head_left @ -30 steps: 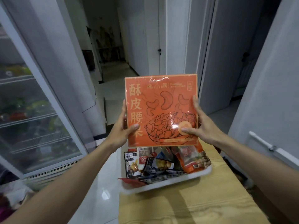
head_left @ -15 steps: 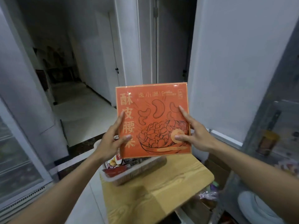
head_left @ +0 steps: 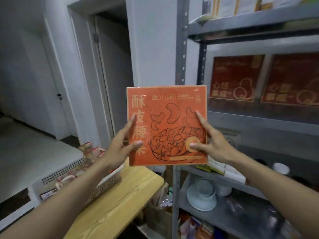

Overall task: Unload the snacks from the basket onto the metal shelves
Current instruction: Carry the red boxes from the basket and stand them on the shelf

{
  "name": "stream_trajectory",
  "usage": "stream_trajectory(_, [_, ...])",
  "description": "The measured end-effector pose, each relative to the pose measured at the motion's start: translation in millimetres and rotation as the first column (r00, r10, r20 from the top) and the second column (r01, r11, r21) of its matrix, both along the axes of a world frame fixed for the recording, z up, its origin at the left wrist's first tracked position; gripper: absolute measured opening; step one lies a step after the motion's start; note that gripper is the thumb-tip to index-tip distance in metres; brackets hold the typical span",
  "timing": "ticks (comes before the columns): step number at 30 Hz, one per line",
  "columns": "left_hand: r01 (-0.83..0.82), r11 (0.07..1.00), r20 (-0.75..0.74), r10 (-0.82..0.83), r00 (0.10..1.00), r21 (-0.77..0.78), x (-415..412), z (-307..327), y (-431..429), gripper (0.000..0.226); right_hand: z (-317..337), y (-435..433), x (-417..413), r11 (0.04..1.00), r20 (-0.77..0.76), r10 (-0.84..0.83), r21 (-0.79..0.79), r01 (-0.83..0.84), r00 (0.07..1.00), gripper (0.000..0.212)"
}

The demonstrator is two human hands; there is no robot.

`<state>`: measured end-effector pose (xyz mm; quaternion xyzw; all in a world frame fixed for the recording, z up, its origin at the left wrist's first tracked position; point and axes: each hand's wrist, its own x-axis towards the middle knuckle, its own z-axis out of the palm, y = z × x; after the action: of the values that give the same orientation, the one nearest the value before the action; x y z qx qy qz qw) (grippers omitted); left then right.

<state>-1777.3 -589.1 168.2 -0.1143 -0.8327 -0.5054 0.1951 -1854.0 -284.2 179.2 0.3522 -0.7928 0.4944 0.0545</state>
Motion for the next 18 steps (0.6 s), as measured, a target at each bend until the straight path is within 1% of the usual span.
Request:
stream_trajectory(3, [0.092, 0.995, -0.052, -0.094, 0.994, -0.041, -21, 16, 67, 0.085, 14, 75, 8, 0.995, -0.024, -0.098, -0.022, 0.098, 0.995, 0.104])
stream_trajectory(6, [0.179, 0.983, -0.096, -0.183, 0.979, -0.045, -42, 32, 142, 0.086, 30, 153, 15, 0.981, -0.047, -0.193, -0.037, 0.191, 0.98, 0.104])
stream_trajectory(10, [0.258, 0.965, -0.124, -0.262, 0.957, -0.045, -67, 43, 238, 0.085, 47, 248, 23, 0.956, -0.093, -0.294, -0.049, 0.29, 0.951, 0.104])
stream_trajectory(15, [0.369, 0.929, -0.145, -0.371, 0.917, -0.043, -98, 61, 341, 0.088, 65, 345, 27, 0.91, -0.162, -0.412, -0.03, 0.413, 0.897, 0.105])
stream_trajectory(18, [0.446, 0.894, -0.151, -0.447, 0.882, -0.046, -120, 78, 391, 0.089, 77, 392, 24, 0.877, -0.161, -0.477, -0.033, 0.479, 0.864, 0.106])
